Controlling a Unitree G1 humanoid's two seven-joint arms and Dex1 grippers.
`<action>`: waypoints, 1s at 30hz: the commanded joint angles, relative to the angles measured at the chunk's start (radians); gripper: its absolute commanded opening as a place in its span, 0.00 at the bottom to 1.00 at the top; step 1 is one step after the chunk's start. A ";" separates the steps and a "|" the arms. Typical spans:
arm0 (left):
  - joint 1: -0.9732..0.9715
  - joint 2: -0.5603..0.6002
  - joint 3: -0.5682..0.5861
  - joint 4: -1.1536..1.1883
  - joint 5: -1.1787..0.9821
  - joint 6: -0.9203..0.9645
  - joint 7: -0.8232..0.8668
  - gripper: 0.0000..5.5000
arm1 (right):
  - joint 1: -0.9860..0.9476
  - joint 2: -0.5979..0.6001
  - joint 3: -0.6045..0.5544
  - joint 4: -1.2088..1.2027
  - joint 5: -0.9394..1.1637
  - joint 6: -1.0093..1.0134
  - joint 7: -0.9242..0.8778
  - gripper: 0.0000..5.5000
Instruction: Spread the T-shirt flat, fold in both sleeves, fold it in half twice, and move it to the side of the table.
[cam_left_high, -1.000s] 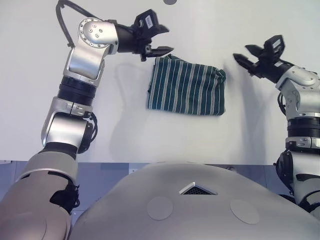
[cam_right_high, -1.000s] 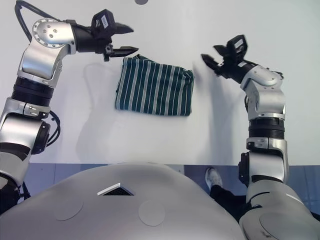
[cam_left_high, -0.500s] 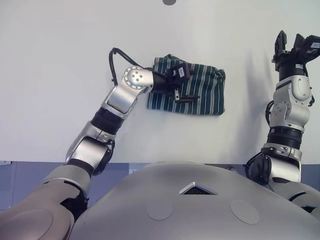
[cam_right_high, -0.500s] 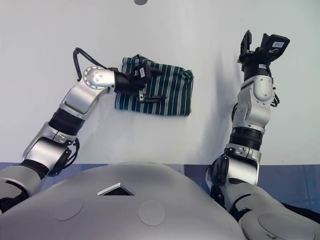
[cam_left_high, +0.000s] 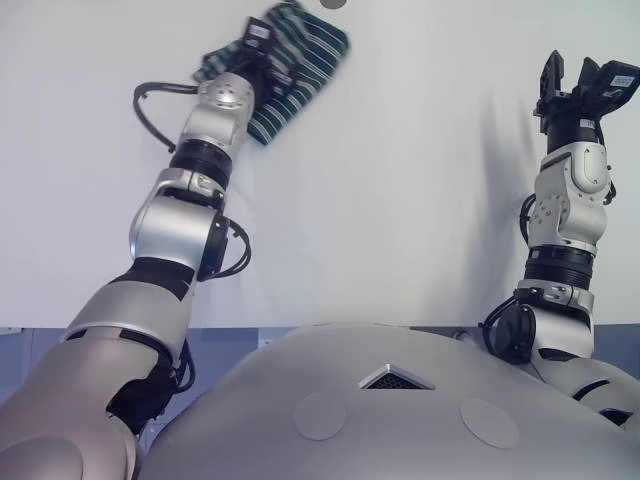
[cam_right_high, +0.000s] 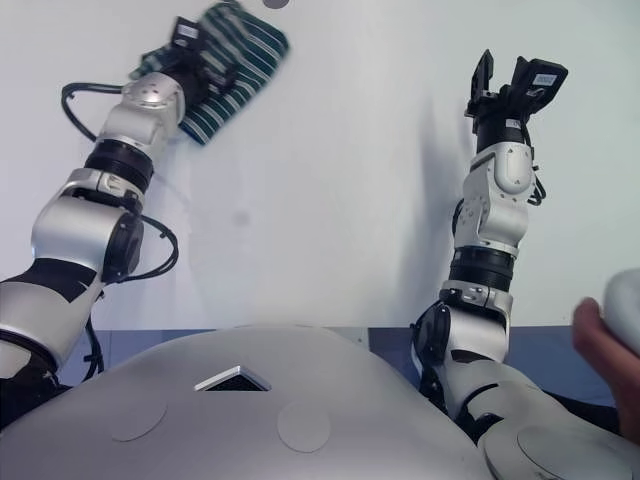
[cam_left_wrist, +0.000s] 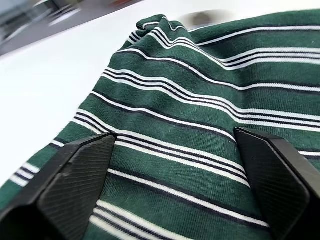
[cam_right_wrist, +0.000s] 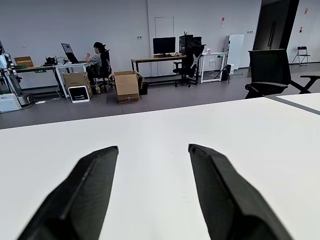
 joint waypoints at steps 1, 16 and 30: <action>-0.001 0.082 0.190 0.132 -0.069 -0.005 0.260 0.78 | -0.041 0.011 0.014 0.039 -0.016 -0.017 0.000 0.48; 0.141 0.027 0.024 -0.675 0.104 -0.312 0.142 0.78 | 0.011 0.072 0.154 -0.029 -0.175 -0.189 -0.009 0.48; 0.623 -0.107 -0.091 -1.034 0.080 -0.323 -0.054 0.78 | -0.048 0.118 0.319 0.098 -0.323 -0.349 -0.006 0.48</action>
